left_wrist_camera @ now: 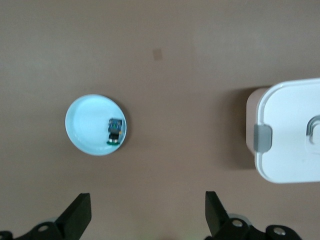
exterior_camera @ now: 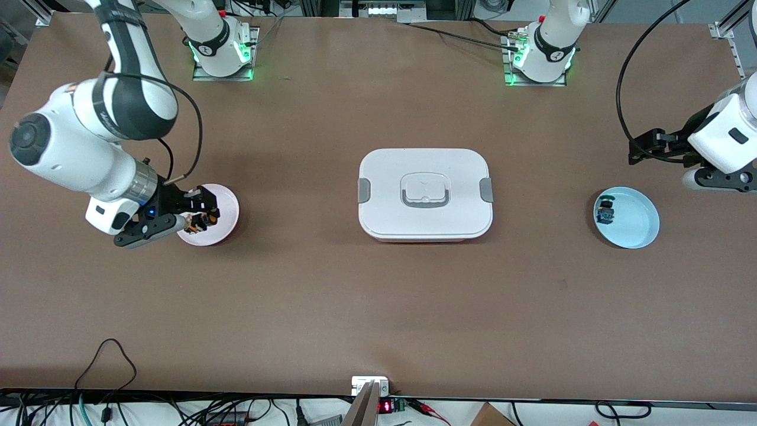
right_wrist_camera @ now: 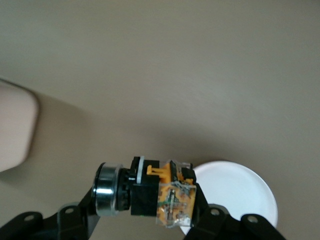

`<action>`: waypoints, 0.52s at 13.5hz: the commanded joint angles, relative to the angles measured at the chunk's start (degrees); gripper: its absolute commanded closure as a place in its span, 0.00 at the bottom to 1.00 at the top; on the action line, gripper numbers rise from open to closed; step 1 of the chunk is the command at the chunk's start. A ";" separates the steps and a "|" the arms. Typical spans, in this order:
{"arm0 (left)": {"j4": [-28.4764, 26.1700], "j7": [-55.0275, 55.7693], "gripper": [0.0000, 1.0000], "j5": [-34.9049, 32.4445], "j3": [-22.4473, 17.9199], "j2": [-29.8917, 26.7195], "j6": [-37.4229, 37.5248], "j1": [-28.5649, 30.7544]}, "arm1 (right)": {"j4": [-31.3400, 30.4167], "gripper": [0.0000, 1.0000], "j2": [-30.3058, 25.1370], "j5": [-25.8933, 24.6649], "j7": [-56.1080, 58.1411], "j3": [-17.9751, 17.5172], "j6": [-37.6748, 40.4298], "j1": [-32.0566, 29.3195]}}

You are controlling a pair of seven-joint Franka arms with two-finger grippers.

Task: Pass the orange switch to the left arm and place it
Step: 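Lift the orange switch with the right gripper while the left gripper approaches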

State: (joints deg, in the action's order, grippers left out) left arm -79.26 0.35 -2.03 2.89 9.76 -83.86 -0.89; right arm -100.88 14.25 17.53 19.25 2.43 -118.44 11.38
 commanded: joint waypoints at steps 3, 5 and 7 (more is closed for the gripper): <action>1.74 -4.63 0.00 1.42 -0.69 1.05 -3.68 1.15 | 2.26 1.00 -4.48 7.86 14.48 -1.11 4.95 1.97; 1.13 -7.02 0.00 0.80 -0.52 0.71 -3.33 1.24 | 2.88 1.00 -6.42 12.68 18.96 -2.16 7.60 2.42; 1.74 -7.03 0.00 1.85 -0.17 0.53 0.95 1.33 | 2.88 1.00 -7.65 16.56 26.24 -2.25 7.87 3.64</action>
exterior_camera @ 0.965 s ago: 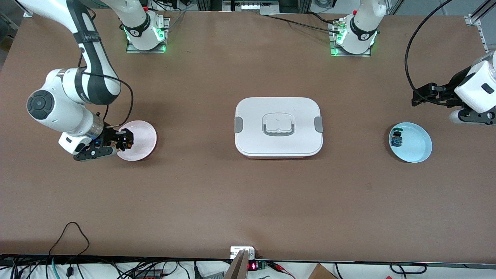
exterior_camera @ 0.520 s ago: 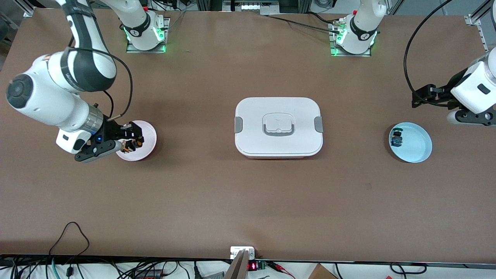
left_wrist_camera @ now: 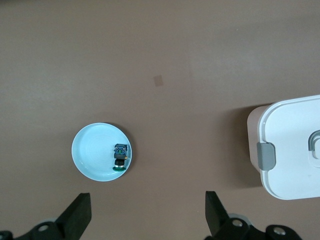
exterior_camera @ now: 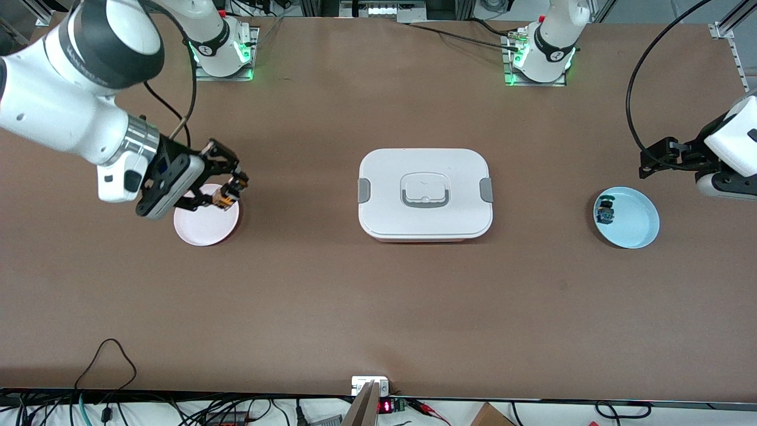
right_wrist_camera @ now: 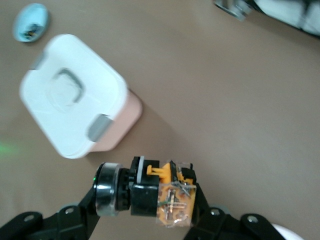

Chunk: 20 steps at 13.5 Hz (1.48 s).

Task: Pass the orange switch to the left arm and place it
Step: 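Lift the orange switch with the right gripper while the left gripper approaches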

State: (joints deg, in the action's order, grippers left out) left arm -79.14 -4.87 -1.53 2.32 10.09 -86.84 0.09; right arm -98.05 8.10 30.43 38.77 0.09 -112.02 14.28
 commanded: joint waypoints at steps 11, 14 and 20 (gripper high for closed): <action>-25.33 -8.72 0.00 54.47 0.32 -6.31 7.48 7.99 | -0.03 1.00 1.91 38.44 41.79 -1.85 0.39 6.72; -32.55 -9.37 0.00 70.57 0.49 -5.61 6.17 7.12 | -0.21 1.00 3.94 49.86 51.72 -1.85 -3.89 10.49; -38.55 -5.95 0.00 91.67 13.65 -6.31 -10.15 6.23 | 3.21 1.00 10.35 65.87 55.36 -1.15 -10.05 19.28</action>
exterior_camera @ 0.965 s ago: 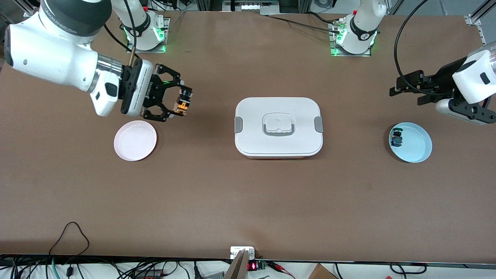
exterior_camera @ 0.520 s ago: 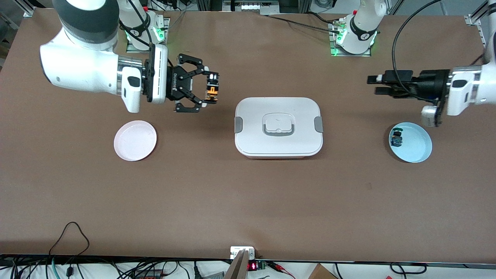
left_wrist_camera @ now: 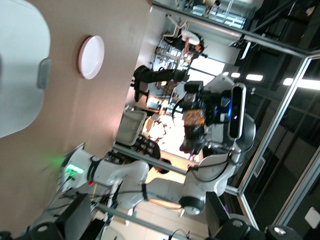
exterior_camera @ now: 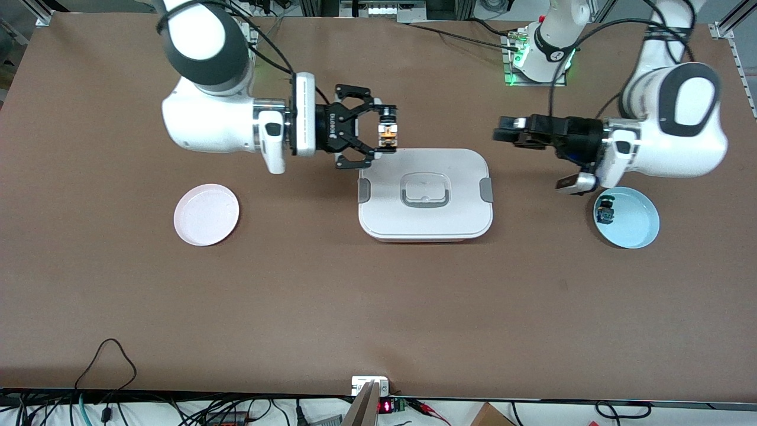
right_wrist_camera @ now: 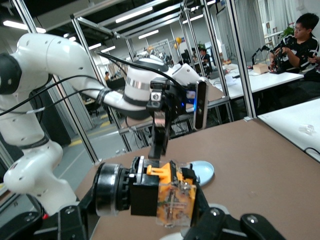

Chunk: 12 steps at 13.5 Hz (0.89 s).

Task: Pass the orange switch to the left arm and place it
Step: 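Carry the switch above the box while the left gripper reaches it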

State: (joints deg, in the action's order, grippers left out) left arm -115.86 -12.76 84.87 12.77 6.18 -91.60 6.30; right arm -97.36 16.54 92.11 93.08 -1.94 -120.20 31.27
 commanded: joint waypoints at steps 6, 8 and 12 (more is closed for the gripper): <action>-1.30 8.77 0.00 11.45 9.03 -2.57 -12.73 0.02 | 6.13 1.00 5.78 11.42 4.04 4.49 -5.92 8.45; -0.95 12.40 0.00 11.46 9.03 -2.66 -12.90 0.02 | 6.13 1.00 5.78 11.34 4.21 4.58 -5.92 8.45; 0.36 12.49 0.02 13.82 12.00 -2.05 -20.00 -0.77 | 6.13 1.00 6.05 11.51 4.21 4.58 -5.92 8.89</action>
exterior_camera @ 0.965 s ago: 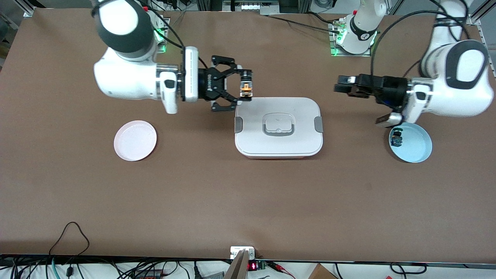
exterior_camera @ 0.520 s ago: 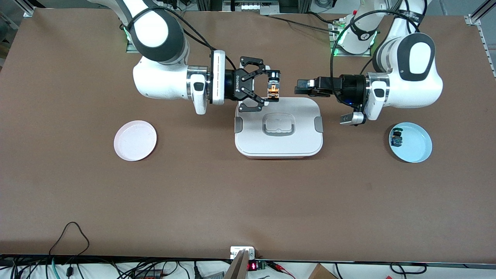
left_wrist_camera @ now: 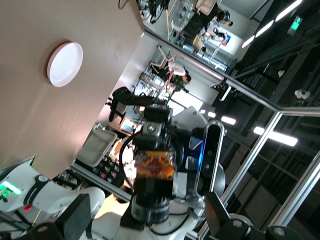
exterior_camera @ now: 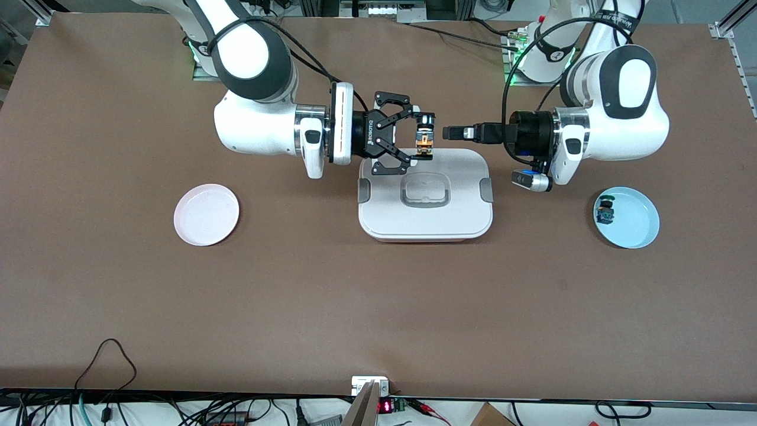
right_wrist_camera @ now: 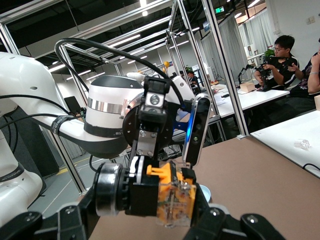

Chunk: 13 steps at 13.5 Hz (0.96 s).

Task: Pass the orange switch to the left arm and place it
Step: 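Carry the switch above the box while the left gripper reaches it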

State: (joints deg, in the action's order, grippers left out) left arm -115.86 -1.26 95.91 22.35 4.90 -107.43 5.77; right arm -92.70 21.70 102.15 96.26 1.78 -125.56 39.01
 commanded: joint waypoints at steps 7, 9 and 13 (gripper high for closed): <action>2.66 0.91 0.17 3.23 4.37 1.43 -7.01 0.38 | 1.47 1.00 0.89 1.56 0.33 1.65 -0.65 3.00; 2.40 1.17 0.17 3.14 4.28 1.43 -6.74 0.73 | 1.47 1.00 0.98 1.56 0.24 1.74 -0.65 3.00; 1.69 0.73 0.34 2.61 4.19 1.17 -2.79 2.40 | 1.47 0.99 0.97 1.56 0.59 1.83 -0.65 3.00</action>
State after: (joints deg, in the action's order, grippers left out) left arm -114.26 -0.50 97.96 26.34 5.98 -111.69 7.37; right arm -92.53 21.90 102.36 96.26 2.58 -125.63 40.87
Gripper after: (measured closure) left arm 0.185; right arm 0.273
